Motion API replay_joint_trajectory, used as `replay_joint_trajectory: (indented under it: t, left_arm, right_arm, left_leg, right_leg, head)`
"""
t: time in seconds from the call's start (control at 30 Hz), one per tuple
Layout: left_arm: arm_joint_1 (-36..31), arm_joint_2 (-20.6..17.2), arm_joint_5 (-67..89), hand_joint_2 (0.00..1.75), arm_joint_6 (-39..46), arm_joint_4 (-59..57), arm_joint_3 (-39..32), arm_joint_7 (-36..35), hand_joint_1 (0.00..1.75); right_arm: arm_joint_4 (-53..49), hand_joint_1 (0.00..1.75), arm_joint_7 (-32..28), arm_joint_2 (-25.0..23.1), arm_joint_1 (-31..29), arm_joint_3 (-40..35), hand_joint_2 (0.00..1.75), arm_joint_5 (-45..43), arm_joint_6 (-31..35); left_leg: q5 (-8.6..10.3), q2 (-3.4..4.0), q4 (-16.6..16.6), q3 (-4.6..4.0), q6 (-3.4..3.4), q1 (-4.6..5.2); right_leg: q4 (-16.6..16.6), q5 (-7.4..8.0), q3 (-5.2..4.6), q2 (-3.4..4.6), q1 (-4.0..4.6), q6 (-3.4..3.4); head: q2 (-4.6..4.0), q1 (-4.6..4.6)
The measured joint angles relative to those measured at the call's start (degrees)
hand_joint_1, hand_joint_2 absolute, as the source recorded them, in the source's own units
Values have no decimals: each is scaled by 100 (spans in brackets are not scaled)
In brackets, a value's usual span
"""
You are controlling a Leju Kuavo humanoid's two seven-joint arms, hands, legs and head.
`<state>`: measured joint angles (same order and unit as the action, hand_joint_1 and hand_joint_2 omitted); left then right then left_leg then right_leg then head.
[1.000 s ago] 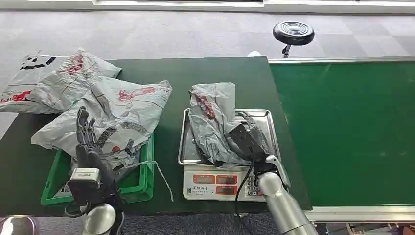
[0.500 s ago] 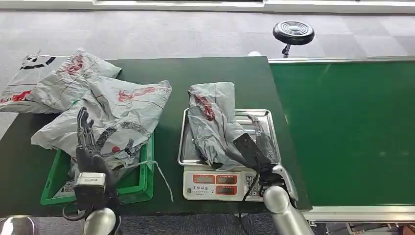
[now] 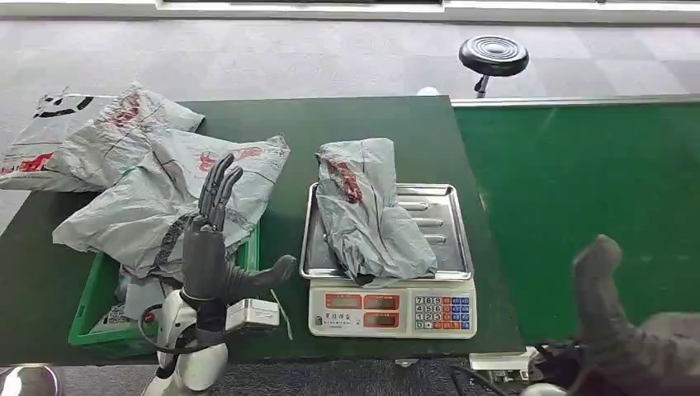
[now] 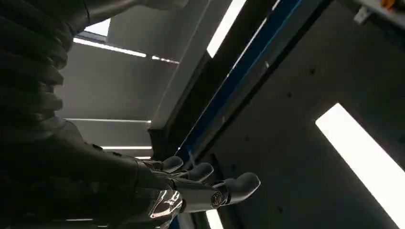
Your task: Moved the parcel from conveyor to table for the left to box.
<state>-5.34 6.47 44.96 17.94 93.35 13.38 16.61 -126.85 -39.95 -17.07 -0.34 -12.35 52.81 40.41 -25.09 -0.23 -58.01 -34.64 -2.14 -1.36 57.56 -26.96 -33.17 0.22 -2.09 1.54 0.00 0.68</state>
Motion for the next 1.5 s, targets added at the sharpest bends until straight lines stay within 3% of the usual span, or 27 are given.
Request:
replay_joint_trajectory:
  t: [0.27,0.63,0.97,1.2,1.23,1.27,1.5]
  left_arm:
    - [-494,-92,302,175,-287,-330,334,-247,0]
    - [-1861,-61,903,175,-1158,-2715,1027,-575,0]
    - [-3062,418,1368,175,-1541,-5574,1598,-658,0]
    - [-3560,690,1292,175,-1569,-6655,1657,-819,0]
    - [-3592,704,1292,175,-1591,-6736,1657,-839,101]
    - [-3618,715,1292,175,-1606,-6819,1657,-861,175]
    - [-3723,763,1315,175,-1731,-7110,1657,-959,175]
  right_arm:
    - [-1033,0,74,-57,80,129,175,-40,-50]
    - [-963,0,-7,-57,81,229,175,-687,-52]
    - [-311,0,-9,-76,18,240,175,-940,-52]
    - [-19,0,-9,-89,12,240,175,-888,-52]
    - [14,0,-9,-89,12,240,175,-890,-52]
    - [43,0,-9,-89,13,240,175,-890,-52]
    - [249,0,-9,-89,67,240,175,-1190,-52]
  left_leg:
    - [5,4,-3,3,10,2]
    - [20,4,-3,3,16,2]
    - [21,-1,-4,0,16,3]
    - [21,-5,-3,6,17,2]
    - [21,-5,-3,8,17,3]
    - [20,-5,-3,11,17,3]
    - [23,-4,-2,25,20,2]
  right_leg:
    - [-3,8,7,-4,-2,5]
    - [-1,27,13,0,-2,7]
    - [-1,30,15,0,-2,9]
    - [-1,28,28,-5,-2,10]
    - [-1,28,31,-6,-2,10]
    - [-1,28,33,-6,-2,10]
    - [-2,29,46,-5,-2,11]
  head:
    - [0,2]
    - [0,2]
    - [0,2]
    - [0,2]
    - [0,2]
    - [0,2]
    - [0,0]
